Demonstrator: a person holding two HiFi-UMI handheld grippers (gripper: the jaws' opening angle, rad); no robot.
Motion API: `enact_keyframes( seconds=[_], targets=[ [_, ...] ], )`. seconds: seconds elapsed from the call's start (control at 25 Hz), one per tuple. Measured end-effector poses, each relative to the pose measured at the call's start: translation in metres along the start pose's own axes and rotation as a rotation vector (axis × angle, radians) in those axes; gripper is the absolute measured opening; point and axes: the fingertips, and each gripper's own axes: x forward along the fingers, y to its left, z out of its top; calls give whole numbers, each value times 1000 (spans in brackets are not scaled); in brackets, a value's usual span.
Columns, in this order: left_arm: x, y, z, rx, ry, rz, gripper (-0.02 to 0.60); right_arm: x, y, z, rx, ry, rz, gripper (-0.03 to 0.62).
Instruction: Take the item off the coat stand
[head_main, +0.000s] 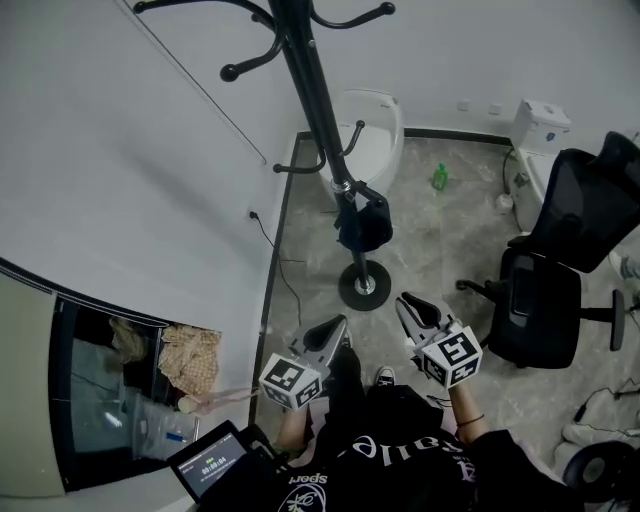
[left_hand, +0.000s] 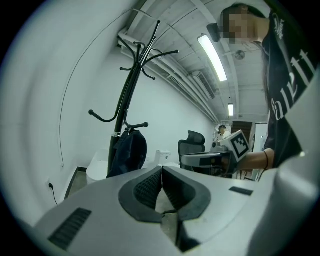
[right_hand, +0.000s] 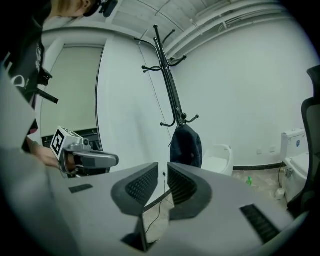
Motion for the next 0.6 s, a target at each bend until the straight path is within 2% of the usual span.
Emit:
enact_keyframes(
  seconds=[0.04, 0.08, 0.12, 0.6],
  targets=[
    [3, 7, 2, 1, 0, -2, 5, 4, -4, 3, -3, -2, -4, 62],
    [6, 13, 4, 3, 0, -7, 5, 7, -9, 7, -4, -3, -8, 130],
    [11, 20, 7, 6, -1, -14, 5, 12, -15, 11, -6, -1, -14, 158],
    [59, 106, 60, 79, -26, -143, 5, 113, -83, 42, -156, 87, -154, 183]
  ],
)
